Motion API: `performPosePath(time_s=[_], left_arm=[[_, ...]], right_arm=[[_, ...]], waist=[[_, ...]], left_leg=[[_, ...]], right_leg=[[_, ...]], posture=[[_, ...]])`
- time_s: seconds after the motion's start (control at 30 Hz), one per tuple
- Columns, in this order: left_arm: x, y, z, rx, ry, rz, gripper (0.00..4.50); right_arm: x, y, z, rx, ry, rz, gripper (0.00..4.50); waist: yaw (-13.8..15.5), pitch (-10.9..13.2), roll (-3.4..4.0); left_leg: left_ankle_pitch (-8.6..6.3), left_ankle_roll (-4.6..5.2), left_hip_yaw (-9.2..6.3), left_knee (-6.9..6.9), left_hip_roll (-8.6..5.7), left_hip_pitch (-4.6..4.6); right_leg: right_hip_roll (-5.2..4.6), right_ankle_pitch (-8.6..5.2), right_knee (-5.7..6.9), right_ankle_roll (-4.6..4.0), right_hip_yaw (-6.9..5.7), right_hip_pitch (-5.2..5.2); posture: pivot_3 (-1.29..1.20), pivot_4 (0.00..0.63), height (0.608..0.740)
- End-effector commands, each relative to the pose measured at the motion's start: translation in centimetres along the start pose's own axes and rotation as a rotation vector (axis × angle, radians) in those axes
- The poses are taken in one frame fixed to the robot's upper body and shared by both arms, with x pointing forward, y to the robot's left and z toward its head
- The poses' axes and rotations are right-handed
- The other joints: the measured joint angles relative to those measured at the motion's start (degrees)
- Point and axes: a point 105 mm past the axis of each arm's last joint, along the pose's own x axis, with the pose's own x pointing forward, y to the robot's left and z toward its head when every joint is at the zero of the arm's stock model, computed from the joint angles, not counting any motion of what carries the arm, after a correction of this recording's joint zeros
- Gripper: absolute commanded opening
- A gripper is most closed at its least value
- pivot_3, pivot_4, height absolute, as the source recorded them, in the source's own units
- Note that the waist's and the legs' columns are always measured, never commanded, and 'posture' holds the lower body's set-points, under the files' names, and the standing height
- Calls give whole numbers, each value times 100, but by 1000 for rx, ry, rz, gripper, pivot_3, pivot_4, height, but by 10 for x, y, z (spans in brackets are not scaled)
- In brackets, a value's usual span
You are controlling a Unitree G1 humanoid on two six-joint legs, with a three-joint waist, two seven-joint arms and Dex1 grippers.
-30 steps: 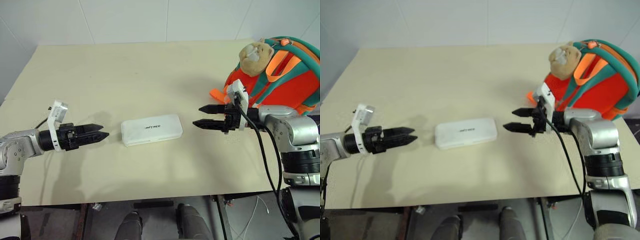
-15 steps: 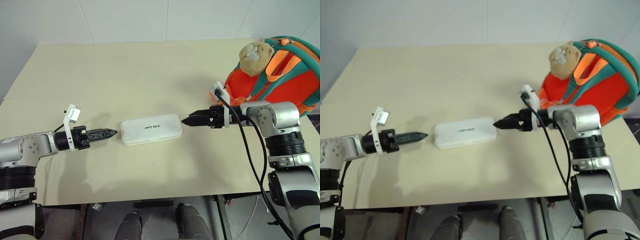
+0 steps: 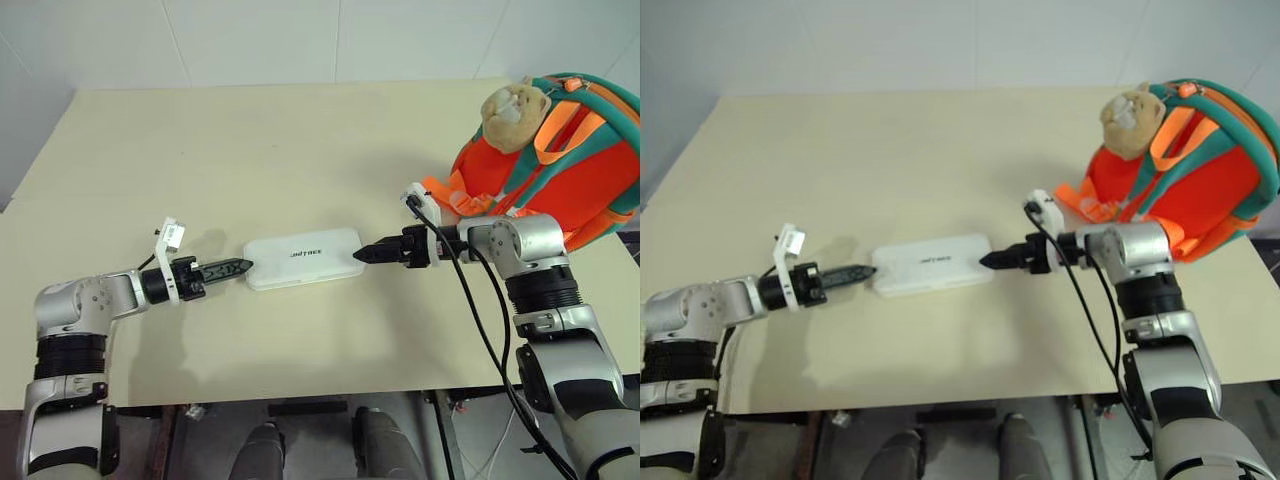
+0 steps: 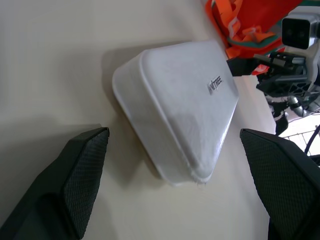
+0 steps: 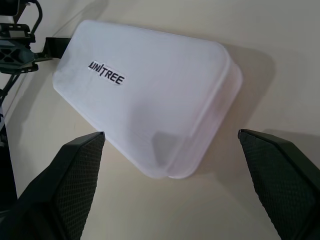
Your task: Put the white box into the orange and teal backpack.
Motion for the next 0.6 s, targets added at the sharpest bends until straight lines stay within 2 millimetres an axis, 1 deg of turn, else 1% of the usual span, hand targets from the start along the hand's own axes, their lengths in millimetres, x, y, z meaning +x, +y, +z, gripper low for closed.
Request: performPosePath(time_s=[0.03,0.13,0.3,0.43,0.6], left_arm=[[10,0,-1,-42,-19,-17,4493],[13,0,-2,-78,-11,-28,4493],[14,3,-6,-90,22,-12,4493],[20,2,1,-122,-15,-39,4493],[32,-3,3,-145,-34,-73,4493]], right_arm=[[0,9,11,-51,-23,18,4500],[1,10,10,-52,-23,20,4500],[1,11,10,-57,-24,19,4500],[2,13,10,-58,-28,25,4500],[5,17,10,-61,-28,34,4500]], waist=[[23,0,0],[18,0,0],[16,0,0],[33,0,0],[46,0,0]], left_leg=[[0,0,-1,3,0,0],[0,-1,0,6,-1,0],[1,-1,0,6,-1,0],[1,-2,-1,7,-2,2],[2,-2,-1,10,-2,3]], right_leg=[[0,0,2,0,0,0],[0,1,4,1,0,1],[0,1,5,1,0,1],[0,1,8,1,0,2],[0,1,14,1,0,2]], posture=[[0,150,740],[0,150,740],[0,150,740],[0,150,740],[0,150,740]])
